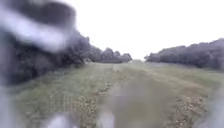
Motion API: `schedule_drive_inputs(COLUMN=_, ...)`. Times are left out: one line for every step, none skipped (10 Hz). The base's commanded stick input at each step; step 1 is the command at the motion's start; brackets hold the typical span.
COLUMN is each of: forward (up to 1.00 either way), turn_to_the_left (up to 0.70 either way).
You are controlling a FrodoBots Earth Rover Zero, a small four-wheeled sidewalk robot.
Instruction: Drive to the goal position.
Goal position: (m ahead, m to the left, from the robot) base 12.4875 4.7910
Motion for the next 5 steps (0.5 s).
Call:
schedule_drive_inputs(forward=0.85, turn_to_the_left=0.01)
schedule_drive_inputs(forward=0.85, turn_to_the_left=0.05)
schedule_drive_inputs(forward=0.85, turn_to_the_left=0.24)
schedule_drive_inputs(forward=0.85, turn_to_the_left=0.00)
schedule_drive_inputs(forward=0.85, turn_to_the_left=0.00)
